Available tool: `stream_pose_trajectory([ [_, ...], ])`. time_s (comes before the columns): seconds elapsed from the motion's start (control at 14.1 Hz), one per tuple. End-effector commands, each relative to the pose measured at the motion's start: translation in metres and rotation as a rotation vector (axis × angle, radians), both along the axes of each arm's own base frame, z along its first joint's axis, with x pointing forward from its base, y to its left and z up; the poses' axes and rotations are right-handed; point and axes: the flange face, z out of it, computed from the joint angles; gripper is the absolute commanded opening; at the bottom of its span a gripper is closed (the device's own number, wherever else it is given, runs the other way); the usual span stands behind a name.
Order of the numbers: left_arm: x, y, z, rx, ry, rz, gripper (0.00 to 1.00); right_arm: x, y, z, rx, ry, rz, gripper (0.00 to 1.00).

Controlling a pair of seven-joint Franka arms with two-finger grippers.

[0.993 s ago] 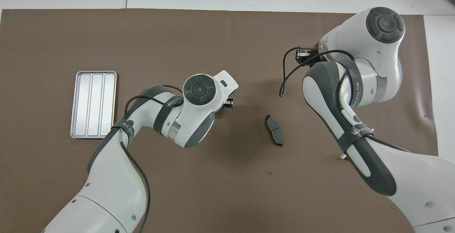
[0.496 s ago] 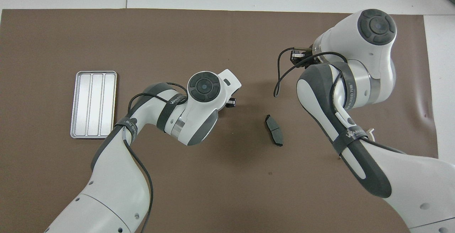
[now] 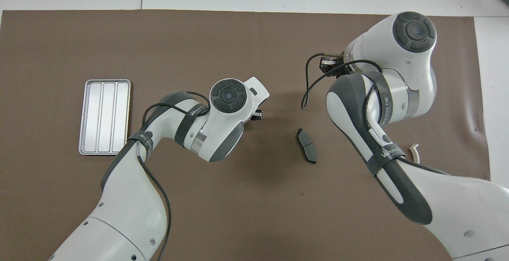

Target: Pick bearing gear from pile to tray

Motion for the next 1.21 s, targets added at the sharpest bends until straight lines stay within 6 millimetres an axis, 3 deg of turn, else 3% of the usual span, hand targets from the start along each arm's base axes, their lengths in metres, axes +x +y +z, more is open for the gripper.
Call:
stream_pose_trajectory([
  [0.0,0.035,0.03,0.025,0.021,-0.013,0.042,0.0,-0.012,0.027,0.0,0.016,0.001,-0.031,0.0],
  [0.21,0.083,0.107,0.063,0.02,-0.005,0.105,0.0,-0.023,0.056,-0.002,0.027,0.003,-0.059,0.0],
  [0.43,0.107,0.217,0.097,-0.001,-0.01,0.129,0.0,-0.043,0.113,-0.014,0.064,-0.031,-0.108,0.0],
  [0.57,0.112,0.286,0.101,-0.009,0.018,0.078,0.01,-0.056,0.158,-0.034,0.09,-0.047,-0.147,0.0],
  [0.78,0.107,0.371,0.093,0.004,0.041,-0.036,0.02,-0.079,0.216,-0.072,0.114,-0.058,-0.18,0.0],
  [0.92,0.096,0.405,0.081,0.006,0.059,-0.058,0.04,-0.085,0.225,-0.087,0.115,-0.057,-0.191,0.0],
  [0.99,0.087,0.41,0.074,0.006,0.065,-0.052,0.04,-0.086,0.225,-0.088,0.114,-0.058,-0.19,0.03],
  [1.13,0.068,0.416,0.052,0.009,0.044,-0.024,0.11,-0.087,0.226,-0.101,0.103,-0.049,-0.188,0.25],
])
